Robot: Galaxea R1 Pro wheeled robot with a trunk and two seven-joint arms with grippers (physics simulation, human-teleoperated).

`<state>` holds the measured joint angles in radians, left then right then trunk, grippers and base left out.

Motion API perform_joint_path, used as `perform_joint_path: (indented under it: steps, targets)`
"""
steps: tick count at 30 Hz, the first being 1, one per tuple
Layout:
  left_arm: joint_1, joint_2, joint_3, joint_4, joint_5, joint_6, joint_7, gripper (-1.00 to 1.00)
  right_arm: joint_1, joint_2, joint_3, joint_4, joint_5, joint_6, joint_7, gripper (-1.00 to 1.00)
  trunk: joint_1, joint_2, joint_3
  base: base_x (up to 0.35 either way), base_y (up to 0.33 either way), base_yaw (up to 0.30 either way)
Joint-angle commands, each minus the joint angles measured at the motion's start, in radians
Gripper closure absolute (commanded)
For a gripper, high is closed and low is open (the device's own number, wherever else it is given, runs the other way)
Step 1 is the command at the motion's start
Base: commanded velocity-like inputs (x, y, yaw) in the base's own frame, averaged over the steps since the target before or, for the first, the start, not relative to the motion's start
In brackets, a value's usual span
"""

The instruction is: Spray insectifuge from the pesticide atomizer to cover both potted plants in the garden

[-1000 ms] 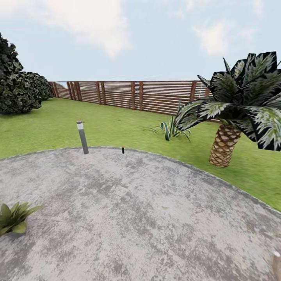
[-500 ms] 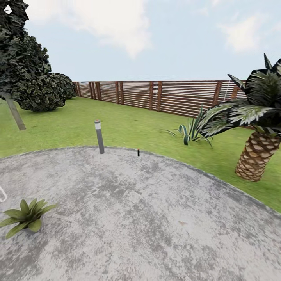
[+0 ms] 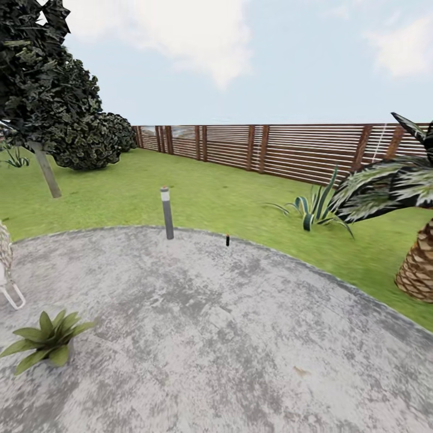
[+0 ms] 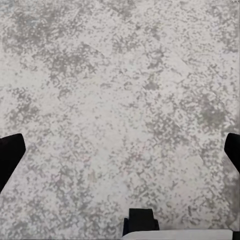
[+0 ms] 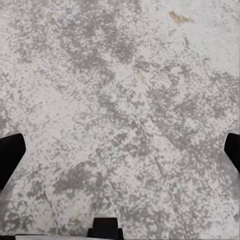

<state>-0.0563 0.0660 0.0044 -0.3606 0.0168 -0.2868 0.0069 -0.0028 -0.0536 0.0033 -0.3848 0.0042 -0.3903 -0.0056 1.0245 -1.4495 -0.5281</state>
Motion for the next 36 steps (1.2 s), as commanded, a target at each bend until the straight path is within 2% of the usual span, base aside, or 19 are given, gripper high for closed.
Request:
perform_joint_path:
  steps: [1, 21, 29, 36]
  targets:
    - [0.0, 0.0, 0.0, 0.0, 0.002, -0.003, 0.001, -1.0, 0.0, 0.0, 0.001, 0.0, 0.001, -0.002, -0.001, -1.0, 0.001, 0.0, -0.001, 0.34, -0.112, 0.012]
    - [0.0, 0.0, 0.0, 0.0, 0.002, -0.003, 0.001, -1.0, 0.0, -0.003, 0.0, 0.001, 0.001, -0.002, -0.001, -1.0, 0.001, 0.0, -0.001, 0.34, -0.125, 0.002]
    - [0.0, 0.0, 0.002, 0.0, 0.002, -0.003, 0.001, -1.0, 0.0, -0.002, 0.0, 0.0, 0.0, -0.002, -0.001, -1.0, 0.001, 0.0, -0.001, 0.339, -0.023, 0.0]
    - [0.0, 0.0, 0.017, 0.0, 0.002, -0.003, 0.001, -1.0, 0.0, -0.002, 0.0, 0.0, 0.0, -0.002, -0.001, -1.0, 0.001, 0.0, -0.001, 0.339, -0.002, 0.0]
